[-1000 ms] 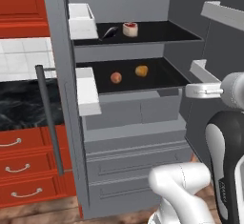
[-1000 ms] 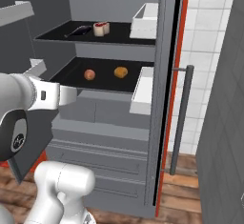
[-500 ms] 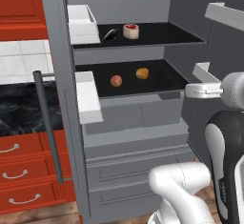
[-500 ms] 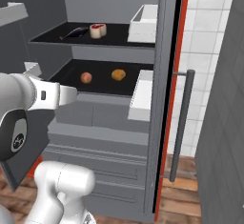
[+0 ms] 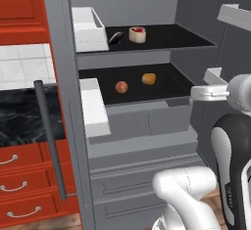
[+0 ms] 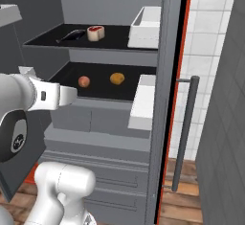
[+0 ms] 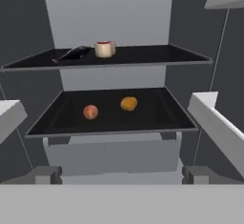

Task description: Gather the onion and potato from the fridge and place them on a tray on the dining counter. Then gather the steak and fish from the fridge and place them on the other tray.

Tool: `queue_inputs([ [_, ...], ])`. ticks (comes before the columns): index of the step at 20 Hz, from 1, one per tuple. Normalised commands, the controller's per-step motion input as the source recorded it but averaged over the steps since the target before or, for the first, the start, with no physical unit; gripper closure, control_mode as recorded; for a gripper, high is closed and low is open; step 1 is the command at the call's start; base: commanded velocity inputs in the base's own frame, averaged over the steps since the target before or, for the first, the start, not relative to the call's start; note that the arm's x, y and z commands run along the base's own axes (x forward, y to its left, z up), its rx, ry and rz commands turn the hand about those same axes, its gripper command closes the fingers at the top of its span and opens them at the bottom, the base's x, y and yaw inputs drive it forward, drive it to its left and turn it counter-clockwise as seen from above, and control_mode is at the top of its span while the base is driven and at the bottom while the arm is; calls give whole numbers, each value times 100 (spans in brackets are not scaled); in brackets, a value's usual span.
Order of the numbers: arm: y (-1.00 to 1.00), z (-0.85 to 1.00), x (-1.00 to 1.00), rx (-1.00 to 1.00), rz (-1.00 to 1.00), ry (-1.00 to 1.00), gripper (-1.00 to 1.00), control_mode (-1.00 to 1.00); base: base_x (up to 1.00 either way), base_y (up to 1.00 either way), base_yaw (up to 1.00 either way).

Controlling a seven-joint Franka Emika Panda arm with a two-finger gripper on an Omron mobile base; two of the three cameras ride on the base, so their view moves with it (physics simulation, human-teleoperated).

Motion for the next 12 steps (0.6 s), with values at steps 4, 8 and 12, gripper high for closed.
queue_inputs([
  [4,0,0,0,0,0,0,-100,100,17,11,-2],
  [8,0,0,0,0,0,0,-100,100,0,0,0],
  [12,1,0,2,0,0,1,-100,-100,0,0,0],
])
